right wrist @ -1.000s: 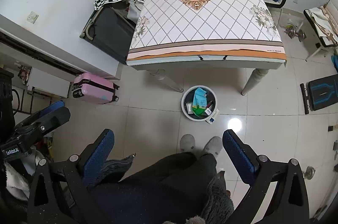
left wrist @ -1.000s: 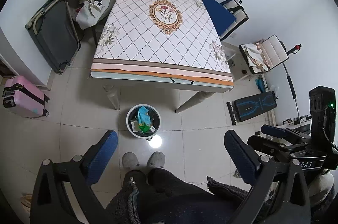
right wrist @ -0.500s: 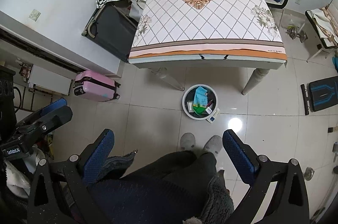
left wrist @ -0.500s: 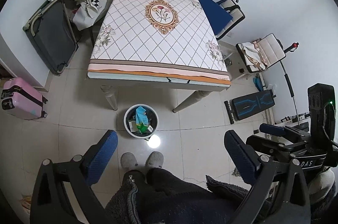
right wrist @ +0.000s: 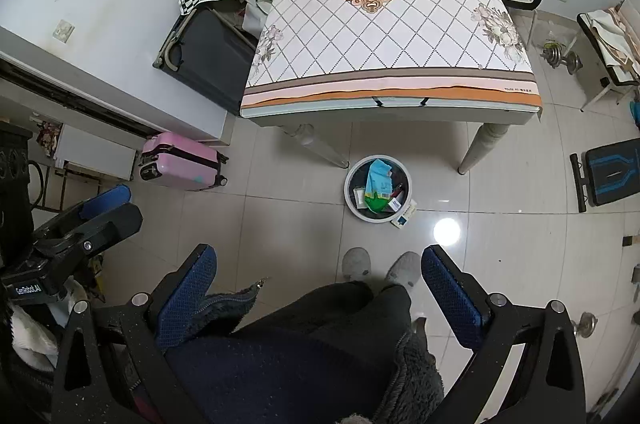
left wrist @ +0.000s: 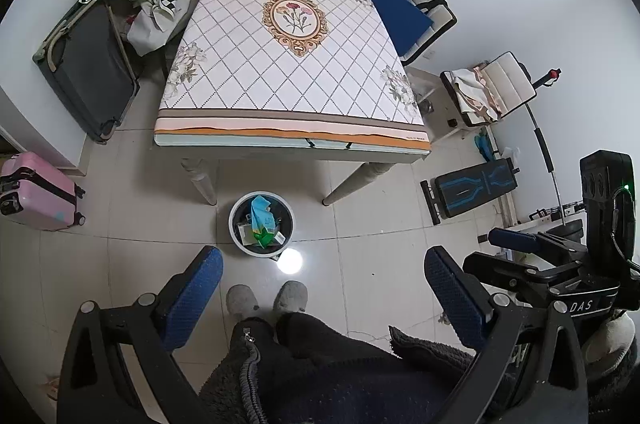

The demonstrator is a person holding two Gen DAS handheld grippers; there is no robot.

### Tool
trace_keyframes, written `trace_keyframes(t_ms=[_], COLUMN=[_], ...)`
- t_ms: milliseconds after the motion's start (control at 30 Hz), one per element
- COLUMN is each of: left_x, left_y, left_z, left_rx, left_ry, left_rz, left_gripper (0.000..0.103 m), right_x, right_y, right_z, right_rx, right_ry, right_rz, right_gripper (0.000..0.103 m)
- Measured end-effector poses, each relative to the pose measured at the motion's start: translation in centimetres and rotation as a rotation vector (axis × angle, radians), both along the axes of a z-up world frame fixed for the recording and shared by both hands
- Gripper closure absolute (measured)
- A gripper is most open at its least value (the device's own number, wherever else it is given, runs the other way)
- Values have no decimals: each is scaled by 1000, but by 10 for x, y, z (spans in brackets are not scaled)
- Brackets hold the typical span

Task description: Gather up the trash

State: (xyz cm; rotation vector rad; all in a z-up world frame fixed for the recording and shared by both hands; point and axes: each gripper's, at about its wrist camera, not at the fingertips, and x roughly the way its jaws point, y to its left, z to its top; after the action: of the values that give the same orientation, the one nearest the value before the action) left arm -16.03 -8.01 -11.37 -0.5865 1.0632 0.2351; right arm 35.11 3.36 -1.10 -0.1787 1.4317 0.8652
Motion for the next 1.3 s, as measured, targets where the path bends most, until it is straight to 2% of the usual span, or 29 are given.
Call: trace_keyframes(t_ms=[1300], left_x=[7], left_y=[-17], left_z=[-4], left_rx=[-11], left_ry=[-2], left_rz=[-44], left_gripper=[0], right_x=[2], right_y=[-18], right_z=[6], right_rx=[5], right_ry=[9], right_rz=[-32], right_gripper=[0])
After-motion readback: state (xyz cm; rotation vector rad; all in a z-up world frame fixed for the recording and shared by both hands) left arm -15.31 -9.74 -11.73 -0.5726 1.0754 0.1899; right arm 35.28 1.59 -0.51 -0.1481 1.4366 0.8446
